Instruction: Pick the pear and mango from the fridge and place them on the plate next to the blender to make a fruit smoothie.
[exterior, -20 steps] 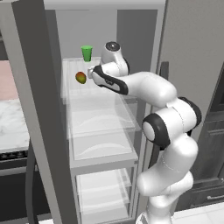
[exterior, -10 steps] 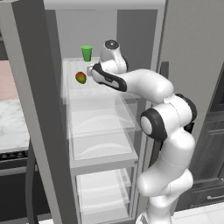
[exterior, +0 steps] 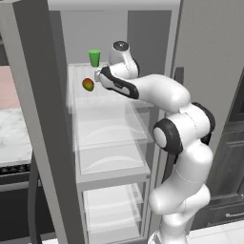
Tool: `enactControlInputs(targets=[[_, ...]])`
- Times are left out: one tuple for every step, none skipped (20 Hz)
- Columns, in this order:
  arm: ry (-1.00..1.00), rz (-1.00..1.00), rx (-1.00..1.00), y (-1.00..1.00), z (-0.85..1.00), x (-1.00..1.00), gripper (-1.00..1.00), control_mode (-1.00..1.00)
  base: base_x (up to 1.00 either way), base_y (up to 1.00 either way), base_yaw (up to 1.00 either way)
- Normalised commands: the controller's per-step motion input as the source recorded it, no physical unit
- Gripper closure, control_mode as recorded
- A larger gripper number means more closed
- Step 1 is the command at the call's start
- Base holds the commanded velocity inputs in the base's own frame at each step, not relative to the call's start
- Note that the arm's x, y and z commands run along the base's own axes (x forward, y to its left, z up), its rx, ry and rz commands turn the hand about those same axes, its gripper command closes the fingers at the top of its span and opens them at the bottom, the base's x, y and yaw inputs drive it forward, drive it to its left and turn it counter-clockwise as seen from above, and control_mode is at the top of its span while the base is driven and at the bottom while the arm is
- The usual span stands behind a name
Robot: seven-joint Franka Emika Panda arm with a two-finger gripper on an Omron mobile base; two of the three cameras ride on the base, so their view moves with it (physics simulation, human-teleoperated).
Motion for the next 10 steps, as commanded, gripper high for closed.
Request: enactControlInputs(targets=[[-0.14,0.00,0.00,0.00,0.00,-0.79,1.00,-1.00,0.00,0.00,0.00],[-0.18,0.00,0.00,0.00,0.00,-0.95,1.00,-1.00,0.00,0.00,0.00],[-0.23,0.00,0.00,0.00,0.00,-1.00,1.00,-1.00,0.00,0.00,0.00],[-0.27,0.00,0.00,0.00,0.00,-1.00,1.00,-1.00,0.00,0.00,0.00],[-0.32,0.00,0.00,0.00,0.00,-1.00,1.00,-1.00,0.00,0.00,0.00],[-0.41,0.00,0.00,0.00,0.00,-1.00,1.00,-1.00,0.00,0.00,0.00],[-0.47,0.00,0.00,0.00,0.01,-1.00,1.00,-1.00,0.00,0.00,0.00],[-0.50,0.00,0.00,0.00,0.05,-1.00,1.00,-1.00,0.00,0.00,0.00],[-0.56,0.00,0.00,0.00,0.06,-1.00,1.00,-1.00,0.00,0.00,0.00],[-0.62,0.00,0.00,-0.07,0.21,-1.00,1.00,-1.00,0.00,0.00,0.00]])
